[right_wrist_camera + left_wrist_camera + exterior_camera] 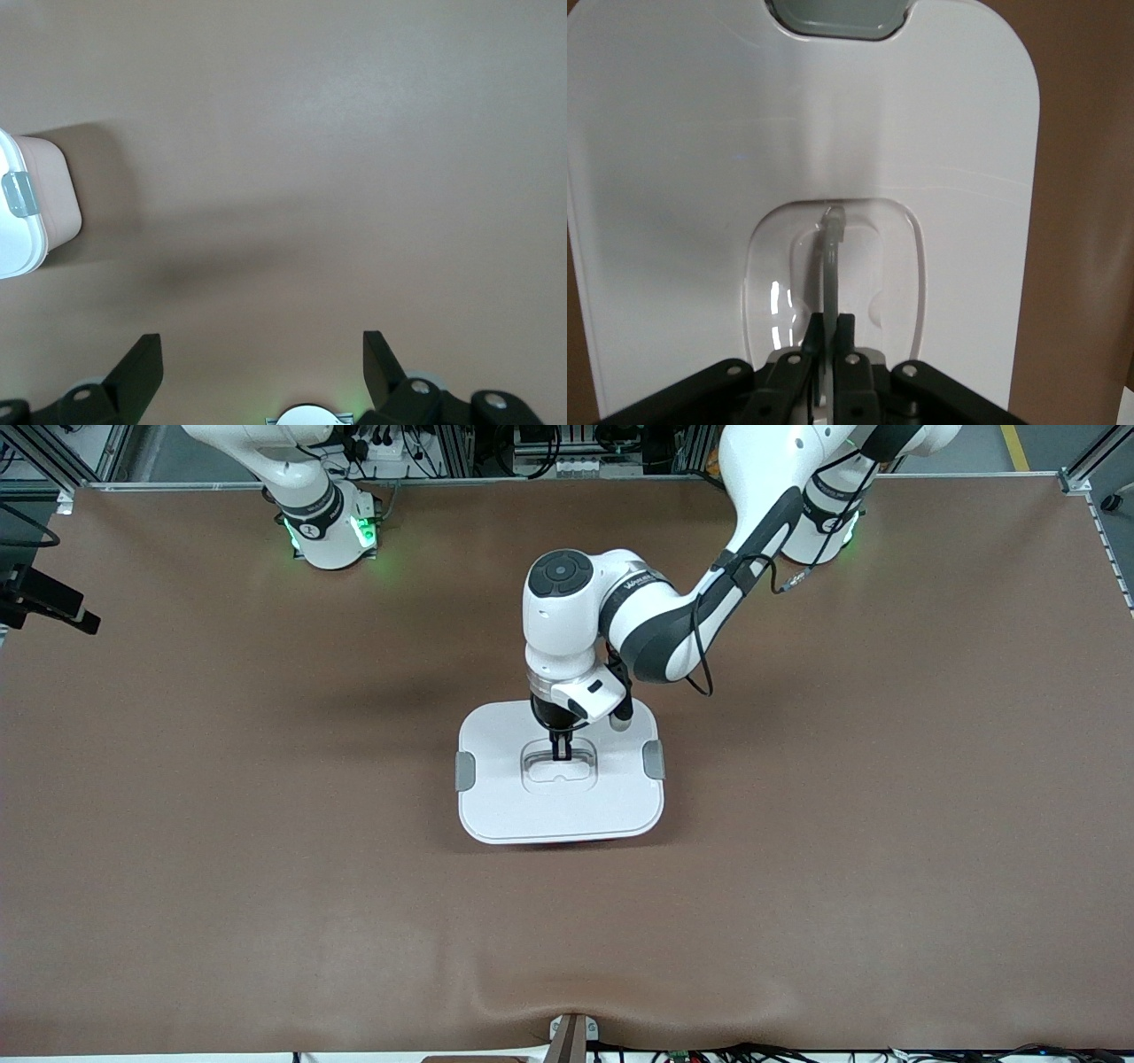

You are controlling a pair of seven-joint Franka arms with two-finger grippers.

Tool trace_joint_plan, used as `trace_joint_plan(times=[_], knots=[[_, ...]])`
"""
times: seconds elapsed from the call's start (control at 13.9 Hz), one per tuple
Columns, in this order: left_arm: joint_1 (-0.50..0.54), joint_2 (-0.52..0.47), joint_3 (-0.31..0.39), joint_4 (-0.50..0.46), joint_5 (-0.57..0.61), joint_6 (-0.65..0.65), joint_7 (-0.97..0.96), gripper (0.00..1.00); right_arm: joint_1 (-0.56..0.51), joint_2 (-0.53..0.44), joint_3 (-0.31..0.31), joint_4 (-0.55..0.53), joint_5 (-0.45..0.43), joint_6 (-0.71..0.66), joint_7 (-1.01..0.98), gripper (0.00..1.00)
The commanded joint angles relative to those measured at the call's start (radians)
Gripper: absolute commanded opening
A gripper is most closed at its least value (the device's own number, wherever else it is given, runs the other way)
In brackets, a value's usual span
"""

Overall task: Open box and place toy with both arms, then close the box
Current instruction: 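Press the lid down and open the left gripper at the handle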

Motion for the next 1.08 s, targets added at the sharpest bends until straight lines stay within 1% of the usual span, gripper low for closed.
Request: trace_joint_plan(times=[0.0, 0.58, 0.65, 0.72, 0.79, 0.86, 0.94, 1.01], knots=[[-0.016, 0.006, 0.008, -0.007, 0.054, -0.009, -0.044, 0.0, -0.019, 0.009, 0.011, 0.018, 0.016, -0.009, -0.001, 1.0], [-0.011, 0.008, 0.006, -0.02, 0.068, -0.006, -0.044, 0.0, -0.019, 0.015, 0.011, 0.02, 0.016, -0.009, -0.001, 1.0], [-0.011, 0.005, 0.006, -0.019, 0.066, -0.007, -0.042, 0.08, -0.02, 0.015, 0.011, 0.02, 0.015, -0.009, -0.001, 1.0], [-0.01, 0.002, 0.005, -0.019, 0.066, -0.007, -0.036, 0.18, -0.022, 0.015, 0.011, 0.02, 0.015, -0.007, -0.001, 1.0], [-0.011, 0.002, 0.005, -0.02, 0.068, -0.009, -0.033, 0.6, -0.016, 0.015, 0.011, 0.02, 0.015, -0.009, 0.0, 1.0], [-0.013, 0.0, 0.005, -0.019, 0.068, -0.009, -0.031, 0.7, -0.017, 0.015, 0.011, 0.02, 0.015, -0.007, -0.001, 1.0], [-0.013, -0.002, 0.006, -0.017, 0.068, -0.009, -0.031, 0.91, -0.017, 0.017, 0.011, 0.02, 0.015, -0.006, -0.001, 1.0], [-0.01, -0.006, 0.006, -0.016, 0.068, -0.009, -0.03, 0.98, -0.019, 0.015, 0.011, 0.02, 0.015, -0.007, -0.001, 1.0]])
